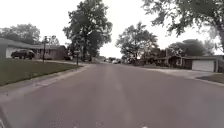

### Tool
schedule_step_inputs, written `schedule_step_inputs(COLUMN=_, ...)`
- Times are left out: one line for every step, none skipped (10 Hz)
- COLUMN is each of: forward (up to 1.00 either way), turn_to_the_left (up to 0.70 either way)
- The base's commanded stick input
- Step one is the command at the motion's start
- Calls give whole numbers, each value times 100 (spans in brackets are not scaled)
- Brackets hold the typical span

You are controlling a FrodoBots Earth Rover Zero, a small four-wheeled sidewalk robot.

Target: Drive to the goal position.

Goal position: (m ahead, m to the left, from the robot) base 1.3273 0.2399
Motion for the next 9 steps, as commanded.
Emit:
schedule_step_inputs(forward=70, turn_to_the_left=0)
schedule_step_inputs(forward=70, turn_to_the_left=0)
schedule_step_inputs(forward=70, turn_to_the_left=0)
schedule_step_inputs(forward=70, turn_to_the_left=0)
schedule_step_inputs(forward=70, turn_to_the_left=0)
schedule_step_inputs(forward=70, turn_to_the_left=0)
schedule_step_inputs(forward=70, turn_to_the_left=0)
schedule_step_inputs(forward=70, turn_to_the_left=0)
schedule_step_inputs(forward=70, turn_to_the_left=0)
